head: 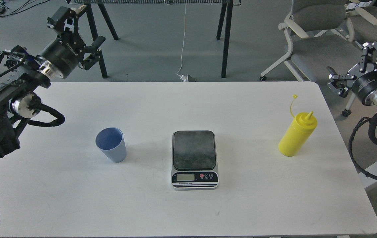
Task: Pour seasoning into cup on scale with both arms
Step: 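Move the left gripper forward toward the blue cup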
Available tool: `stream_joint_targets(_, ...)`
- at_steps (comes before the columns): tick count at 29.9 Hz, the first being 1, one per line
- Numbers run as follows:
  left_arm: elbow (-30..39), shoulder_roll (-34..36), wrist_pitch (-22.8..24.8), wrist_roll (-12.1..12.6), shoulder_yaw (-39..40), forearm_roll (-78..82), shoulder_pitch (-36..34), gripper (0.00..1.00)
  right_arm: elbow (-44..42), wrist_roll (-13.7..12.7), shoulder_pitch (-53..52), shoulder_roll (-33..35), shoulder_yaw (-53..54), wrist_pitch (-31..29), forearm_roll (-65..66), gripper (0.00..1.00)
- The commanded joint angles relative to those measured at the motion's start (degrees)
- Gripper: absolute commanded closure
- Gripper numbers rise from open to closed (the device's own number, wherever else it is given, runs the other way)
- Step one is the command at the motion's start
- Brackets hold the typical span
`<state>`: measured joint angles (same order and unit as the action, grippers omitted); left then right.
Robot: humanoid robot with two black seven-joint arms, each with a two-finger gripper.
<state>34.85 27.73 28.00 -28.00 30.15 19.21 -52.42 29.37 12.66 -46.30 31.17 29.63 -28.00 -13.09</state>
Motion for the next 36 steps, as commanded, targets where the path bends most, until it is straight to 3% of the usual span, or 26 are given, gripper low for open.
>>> stream_joint_targets(1,0.1,-0.1,0.0,0.0,-0.3,-1.4,0.0,0.00,0.0,0.0,-0.2,-0.4,0.0,0.0,0.0,0.01)
stream_joint_targets(28,-6.3,-3.6,0.0,0.0,-0.1,-1.5,-3.7,0.00,-0.1,0.0,-0.1,-1.6,-0.2,0.0,0.1,0.01)
stream_joint_targets(33,-4.0,-0.7,0.0,0.0,-5.4,12.8,-7.4,0.00,0.0,0.0,-0.1,-1.6,-0.1,0.0,0.0,0.01)
stream_joint_targets(36,1.4,2.8,0.0,0.0,-9.9,28.4,-10.6,0.00,0.1,0.0,-0.2,-1.6,0.0,0.0,0.0,0.01)
